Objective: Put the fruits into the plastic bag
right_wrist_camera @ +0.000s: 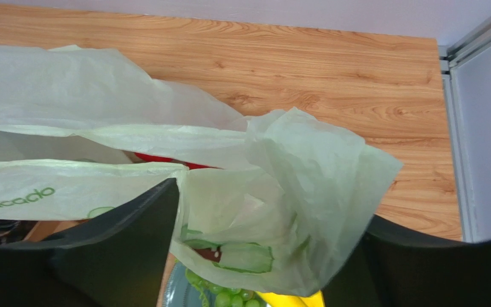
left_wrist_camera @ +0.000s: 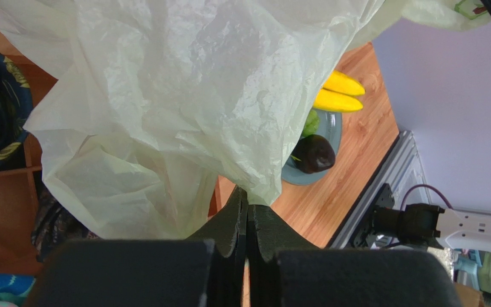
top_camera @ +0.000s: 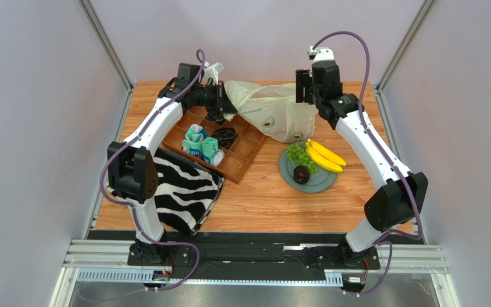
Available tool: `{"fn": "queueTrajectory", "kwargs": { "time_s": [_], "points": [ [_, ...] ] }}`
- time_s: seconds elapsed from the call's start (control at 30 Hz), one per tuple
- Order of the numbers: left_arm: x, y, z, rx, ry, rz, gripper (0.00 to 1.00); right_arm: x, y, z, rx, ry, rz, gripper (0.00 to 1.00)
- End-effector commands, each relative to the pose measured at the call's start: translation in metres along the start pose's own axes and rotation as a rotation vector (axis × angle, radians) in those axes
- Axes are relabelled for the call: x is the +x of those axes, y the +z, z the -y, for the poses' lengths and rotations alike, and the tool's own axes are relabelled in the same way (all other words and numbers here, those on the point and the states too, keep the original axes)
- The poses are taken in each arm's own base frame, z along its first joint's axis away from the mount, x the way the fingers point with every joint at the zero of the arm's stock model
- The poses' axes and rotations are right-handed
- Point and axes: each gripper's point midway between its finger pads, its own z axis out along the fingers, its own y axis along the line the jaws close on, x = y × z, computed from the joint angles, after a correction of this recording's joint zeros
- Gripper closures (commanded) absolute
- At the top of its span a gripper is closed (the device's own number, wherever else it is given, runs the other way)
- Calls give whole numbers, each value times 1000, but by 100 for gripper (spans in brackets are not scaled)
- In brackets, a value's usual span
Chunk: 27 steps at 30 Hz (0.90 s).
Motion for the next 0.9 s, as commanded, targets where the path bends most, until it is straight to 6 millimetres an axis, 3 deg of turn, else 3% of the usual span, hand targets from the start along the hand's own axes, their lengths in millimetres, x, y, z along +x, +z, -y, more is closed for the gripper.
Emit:
{"fn": "queueTrajectory", "kwargs": {
  "time_s": [0.0,0.17,0.2,0.3,0.33,0.37,0.4,0.43,0.53,0.57,0.8,0.87],
  "points": [
    [-25,-36,39,12,137,135,100,-41,-63,-6,-113,81,119,19],
    [-17,-54,43,-29,163,193,100,-38,-121,-8,-189,160,176,17],
    [-17,-59,46,-33,175,203,100,-26,-135,-9,-217,173,174,17],
    [-18,-68,50,-44,190,216,100,-1,-150,-19,-300,229,145,17],
    [-17,-69,51,-45,191,219,100,23,-151,-20,-309,230,108,17],
    [-16,-69,51,-45,188,221,100,34,-154,-23,-319,255,85,17],
    [-15,-70,52,-44,182,223,100,46,-154,-23,-321,261,63,17],
    [-16,-69,52,-41,181,225,100,74,-153,-22,-314,263,17,17],
    [-13,-66,53,-23,162,207,100,110,-148,-16,-278,285,-30,16],
    [-13,-67,54,-17,162,206,100,132,-144,-15,-267,282,-63,16],
    [-14,-68,57,-13,160,207,100,186,-119,-19,-211,284,-217,15],
    [-13,-69,58,-7,159,205,100,192,-110,-23,-207,286,-243,14]
  ]
}}
